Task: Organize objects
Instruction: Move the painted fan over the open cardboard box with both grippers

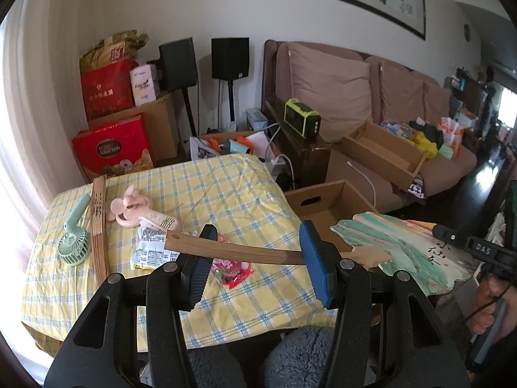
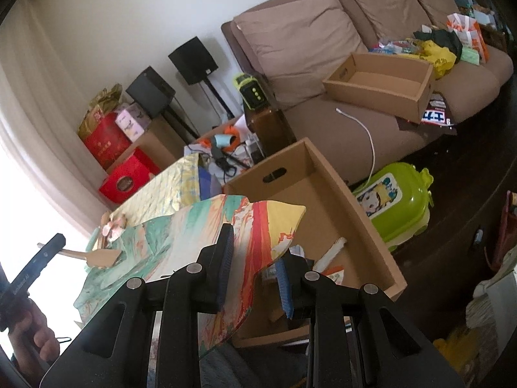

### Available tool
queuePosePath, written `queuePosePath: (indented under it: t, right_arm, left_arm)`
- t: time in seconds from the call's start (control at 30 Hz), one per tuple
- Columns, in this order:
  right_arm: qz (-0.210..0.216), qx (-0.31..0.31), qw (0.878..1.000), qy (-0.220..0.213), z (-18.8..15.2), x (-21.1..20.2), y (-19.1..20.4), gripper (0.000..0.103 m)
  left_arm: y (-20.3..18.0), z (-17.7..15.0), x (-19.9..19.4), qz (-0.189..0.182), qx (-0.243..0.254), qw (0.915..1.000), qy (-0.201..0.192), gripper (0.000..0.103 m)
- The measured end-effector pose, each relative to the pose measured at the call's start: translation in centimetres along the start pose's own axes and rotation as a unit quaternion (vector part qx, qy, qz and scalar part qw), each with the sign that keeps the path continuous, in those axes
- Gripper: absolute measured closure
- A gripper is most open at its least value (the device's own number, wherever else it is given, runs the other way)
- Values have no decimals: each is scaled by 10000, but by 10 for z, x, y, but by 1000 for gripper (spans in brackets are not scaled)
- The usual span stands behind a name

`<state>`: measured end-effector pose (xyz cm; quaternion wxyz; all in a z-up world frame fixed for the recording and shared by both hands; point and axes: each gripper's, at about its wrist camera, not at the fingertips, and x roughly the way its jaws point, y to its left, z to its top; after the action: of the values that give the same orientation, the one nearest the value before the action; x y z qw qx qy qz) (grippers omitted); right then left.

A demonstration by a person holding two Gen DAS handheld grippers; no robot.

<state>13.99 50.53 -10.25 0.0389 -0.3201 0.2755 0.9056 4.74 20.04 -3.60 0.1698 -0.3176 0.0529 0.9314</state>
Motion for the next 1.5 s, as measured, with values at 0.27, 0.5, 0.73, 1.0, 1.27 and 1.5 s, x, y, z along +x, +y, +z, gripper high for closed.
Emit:
queuePosePath:
  t: [0.27,0.5,0.73,1.0,1.27,1.5]
  right_arm:
    - [128,96,9996,217,-10,22,-6,79]
    - [141,150,9991,379,-16,36,-14,79]
    - [162,212,9986,463,-20,45,-22,79]
    - [124,333,9980,525,-20,54,-39,79]
    - [2,607,9967,544,-22,55,-66,79]
    - [-49,714,9954,637,-26,63,-78,79]
  left_arm:
    - [0,-10,10,126,28,9998,127,52]
    - [1,-17,21,152,34,9995,276,52]
    - [-2,-21,31,164,68,9991,398,52]
    - [-13,-21,47,71,154,9989,430,52]
    - [-35,-23,67,-1,277,9985,483,52]
    - [-39,-27,80,-9,332,9975,620,52]
